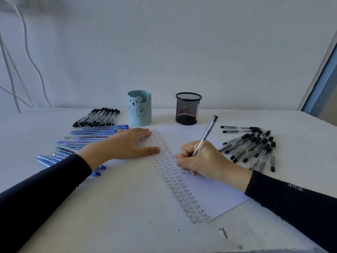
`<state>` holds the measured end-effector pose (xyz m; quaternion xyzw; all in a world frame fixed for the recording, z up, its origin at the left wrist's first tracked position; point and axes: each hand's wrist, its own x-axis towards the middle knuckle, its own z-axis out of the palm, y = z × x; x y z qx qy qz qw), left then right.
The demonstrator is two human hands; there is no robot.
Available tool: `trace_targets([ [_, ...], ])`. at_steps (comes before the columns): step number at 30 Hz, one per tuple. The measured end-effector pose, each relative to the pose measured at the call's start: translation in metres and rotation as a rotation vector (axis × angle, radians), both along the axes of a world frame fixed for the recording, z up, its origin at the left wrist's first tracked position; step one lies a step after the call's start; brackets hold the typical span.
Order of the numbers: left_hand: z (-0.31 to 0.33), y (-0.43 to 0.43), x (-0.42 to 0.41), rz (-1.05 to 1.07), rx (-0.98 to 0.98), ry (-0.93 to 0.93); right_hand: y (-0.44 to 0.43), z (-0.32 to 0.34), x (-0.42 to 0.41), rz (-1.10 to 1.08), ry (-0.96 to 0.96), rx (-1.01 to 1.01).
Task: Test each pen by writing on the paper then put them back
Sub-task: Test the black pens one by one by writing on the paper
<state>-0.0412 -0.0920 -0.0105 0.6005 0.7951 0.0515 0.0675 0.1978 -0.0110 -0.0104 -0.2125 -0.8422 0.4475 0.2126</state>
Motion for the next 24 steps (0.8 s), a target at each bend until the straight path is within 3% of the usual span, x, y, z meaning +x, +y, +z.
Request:
trace_targets([
  [24,0.0045,-0.0021,0.0056,0.011,-0.018,-0.017,-0.0035,0.0062,0.0012,0.004,-0.058,-0.062],
])
